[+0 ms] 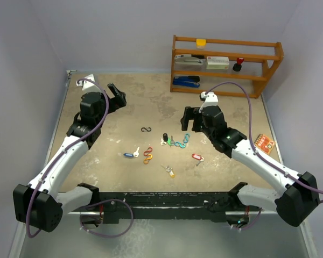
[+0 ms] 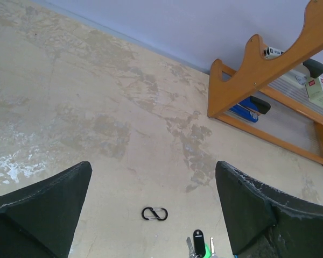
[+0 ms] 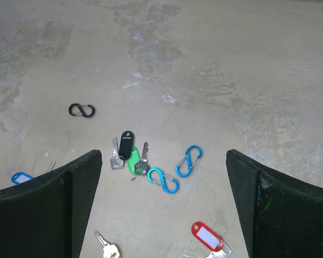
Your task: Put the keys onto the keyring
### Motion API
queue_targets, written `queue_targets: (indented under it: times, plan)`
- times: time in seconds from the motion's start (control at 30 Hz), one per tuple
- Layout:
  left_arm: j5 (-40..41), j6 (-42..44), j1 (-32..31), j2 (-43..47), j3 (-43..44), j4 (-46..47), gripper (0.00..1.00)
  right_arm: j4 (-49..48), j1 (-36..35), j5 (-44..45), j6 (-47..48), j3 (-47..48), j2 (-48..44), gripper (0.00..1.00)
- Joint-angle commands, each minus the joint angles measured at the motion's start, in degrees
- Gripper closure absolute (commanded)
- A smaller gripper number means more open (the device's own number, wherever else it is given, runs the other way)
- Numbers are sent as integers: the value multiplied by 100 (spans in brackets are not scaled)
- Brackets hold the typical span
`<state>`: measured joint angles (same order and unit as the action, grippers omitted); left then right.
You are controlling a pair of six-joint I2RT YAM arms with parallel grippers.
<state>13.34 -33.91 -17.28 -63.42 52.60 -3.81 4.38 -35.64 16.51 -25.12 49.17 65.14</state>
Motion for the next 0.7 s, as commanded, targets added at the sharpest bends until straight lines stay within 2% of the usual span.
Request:
queue_targets:
  times: [0.0,0.23,0.47,0.67]
  plan:
    - [-24,-143,3,177,-70,359,4,-212,-35,32,-45,77,-94,0]
    - [-126,-53,5,196,-176,406,3,-101,-31,28,67,177,24,0]
    - [-1345,279,-45,-275,-201,677,12,76,-35,36,79,147,-43,0]
    - [-1514,810,-253,-973,124,192,12,96,-38,10,102,135,-48,0]
